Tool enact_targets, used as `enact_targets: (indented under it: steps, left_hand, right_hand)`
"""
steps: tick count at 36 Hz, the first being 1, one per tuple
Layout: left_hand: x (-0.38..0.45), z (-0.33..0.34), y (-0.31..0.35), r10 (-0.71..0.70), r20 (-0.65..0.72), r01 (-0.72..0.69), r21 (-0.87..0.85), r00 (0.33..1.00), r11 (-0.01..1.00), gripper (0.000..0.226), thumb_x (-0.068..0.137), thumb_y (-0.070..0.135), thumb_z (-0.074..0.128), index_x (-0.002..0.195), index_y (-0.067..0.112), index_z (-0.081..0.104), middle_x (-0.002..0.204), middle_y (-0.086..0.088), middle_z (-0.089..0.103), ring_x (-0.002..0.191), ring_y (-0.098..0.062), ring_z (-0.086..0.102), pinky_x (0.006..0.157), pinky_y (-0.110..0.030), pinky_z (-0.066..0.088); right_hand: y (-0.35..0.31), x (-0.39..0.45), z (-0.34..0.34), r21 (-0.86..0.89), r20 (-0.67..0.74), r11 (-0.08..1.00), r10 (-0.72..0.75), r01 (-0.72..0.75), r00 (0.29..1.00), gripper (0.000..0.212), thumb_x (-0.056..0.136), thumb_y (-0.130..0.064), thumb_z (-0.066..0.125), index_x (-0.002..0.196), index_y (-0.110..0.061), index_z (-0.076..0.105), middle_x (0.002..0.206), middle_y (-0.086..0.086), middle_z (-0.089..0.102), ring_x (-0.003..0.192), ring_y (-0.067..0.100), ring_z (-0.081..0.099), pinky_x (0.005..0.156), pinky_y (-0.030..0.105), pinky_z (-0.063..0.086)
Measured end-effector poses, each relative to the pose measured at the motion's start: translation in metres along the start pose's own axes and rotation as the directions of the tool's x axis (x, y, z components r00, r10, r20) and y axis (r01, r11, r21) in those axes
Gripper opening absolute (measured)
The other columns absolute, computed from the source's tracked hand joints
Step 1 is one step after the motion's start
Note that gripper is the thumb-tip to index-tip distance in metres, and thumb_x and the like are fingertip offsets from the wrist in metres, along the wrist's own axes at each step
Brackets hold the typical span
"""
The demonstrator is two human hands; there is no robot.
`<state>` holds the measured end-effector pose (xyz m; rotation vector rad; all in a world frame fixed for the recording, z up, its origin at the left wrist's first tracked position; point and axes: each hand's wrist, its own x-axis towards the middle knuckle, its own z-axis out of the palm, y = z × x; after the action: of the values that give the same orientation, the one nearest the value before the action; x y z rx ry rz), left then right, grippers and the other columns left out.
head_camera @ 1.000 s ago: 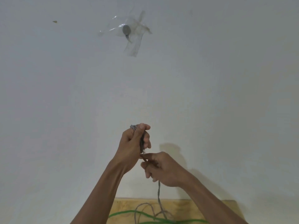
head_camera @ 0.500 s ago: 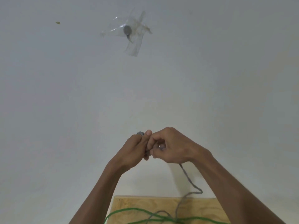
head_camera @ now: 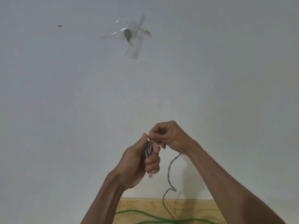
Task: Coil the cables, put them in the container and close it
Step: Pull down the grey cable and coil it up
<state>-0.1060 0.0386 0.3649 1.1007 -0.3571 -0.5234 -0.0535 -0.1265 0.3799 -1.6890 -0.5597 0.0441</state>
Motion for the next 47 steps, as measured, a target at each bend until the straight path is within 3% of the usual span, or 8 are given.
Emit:
enact_targets:
  steps: [5,10,19,27,32,38,43,47]
  left_hand:
    - [0.008,-0.002,0.008,0.143,0.038,-0.139,-0.09,0.989,0.986,0.025,0.098,0.027,0.048,0.09,0.006,0.059,0.066,-0.005,0.045,0.057,-0.018,0.049,0.066,-0.033,0.051]
    - [0.017,-0.011,0.013,0.189,-0.045,-0.19,-0.033,0.981,0.981,0.022,0.098,0.026,0.054,0.091,0.006,0.057,0.067,-0.005,0.05,0.059,-0.018,0.054,0.07,-0.031,0.054]
    - [0.032,-0.023,0.007,0.284,-0.267,-0.248,0.162,0.921,0.955,0.035,0.107,0.028,0.04,0.089,0.006,0.059,0.062,-0.001,0.053,0.058,-0.016,0.054,0.069,-0.031,0.054]
    - [0.038,-0.037,-0.006,0.418,-0.294,-0.219,0.527,0.86,0.821,0.034,0.107,0.029,0.042,0.091,0.004,0.059,0.067,-0.005,0.059,0.067,-0.019,0.059,0.079,-0.037,0.058]
    - [0.038,-0.036,-0.014,0.481,-0.114,-0.172,0.843,0.869,0.51,0.049,0.106,0.033,0.04,0.061,0.018,0.051,0.054,0.005,0.053,0.053,-0.009,0.051,0.059,-0.028,0.042]
    - [0.02,-0.017,-0.014,0.133,-0.129,-0.018,0.647,0.983,0.762,0.078,0.101,0.06,0.006,0.07,0.014,0.061,0.055,-0.009,0.057,0.054,-0.02,0.057,0.056,-0.027,0.045]
    - [0.01,-0.002,-0.011,-0.041,-0.069,0.059,0.285,0.997,0.957,0.068,0.1,0.063,0.02,0.072,0.012,0.055,0.052,-0.006,0.039,0.046,-0.021,0.041,0.056,-0.035,0.039]
    - [0.01,0.004,-0.005,-0.07,0.071,0.074,-0.054,0.995,0.996,0.05,0.101,0.051,0.041,0.072,0.012,0.055,0.052,0.0,0.036,0.044,-0.015,0.036,0.05,-0.029,0.043]
  right_hand:
    - [0.033,-0.022,0.03,0.221,0.005,0.964,0.154,-0.151,0.988,0.019,0.079,-0.017,0.061,0.065,-0.018,0.074,0.054,-0.004,0.063,0.045,0.012,0.056,0.045,0.023,0.039]
    - [0.041,-0.044,0.045,-0.119,0.009,0.973,0.199,-0.196,0.98,0.043,0.104,-0.023,0.047,0.063,-0.015,0.055,0.054,-0.007,0.059,0.052,0.011,0.048,0.058,0.027,0.043]
    - [0.036,-0.054,0.044,-0.336,0.085,0.917,0.255,-0.213,0.963,0.025,0.101,-0.038,0.05,0.116,-0.023,0.065,0.063,-0.011,0.06,0.059,0.011,0.054,0.065,0.03,0.053]
    - [0.021,-0.052,0.03,-0.448,0.117,0.874,0.264,-0.186,0.957,0.028,0.094,-0.029,0.064,0.118,-0.015,0.066,0.072,-0.006,0.069,0.059,0.012,0.063,0.058,0.024,0.056]
    - [0.005,-0.038,0.018,-0.528,0.086,0.848,0.102,-0.041,0.991,0.014,0.087,-0.015,0.06,0.084,-0.015,0.074,0.071,-0.001,0.074,0.058,0.01,0.068,0.059,0.025,0.054]
    - [-0.015,-0.015,-0.008,-0.328,0.169,0.944,0.039,0.019,0.985,0.004,0.088,-0.007,0.071,0.088,-0.008,0.075,0.074,0.005,0.076,0.071,0.016,0.073,0.075,0.029,0.058]
    - [-0.008,-0.002,-0.024,-0.104,0.067,0.993,0.062,-0.055,0.996,0.023,0.069,-0.007,0.088,0.076,-0.006,0.066,0.067,0.012,0.06,0.059,0.017,0.051,0.053,0.022,0.04]
    - [0.02,-0.004,-0.008,0.183,0.066,0.98,0.069,-0.08,0.995,0.036,0.072,-0.044,0.083,0.073,-0.013,0.063,0.059,0.002,0.059,0.05,0.012,0.044,0.048,0.025,0.03]
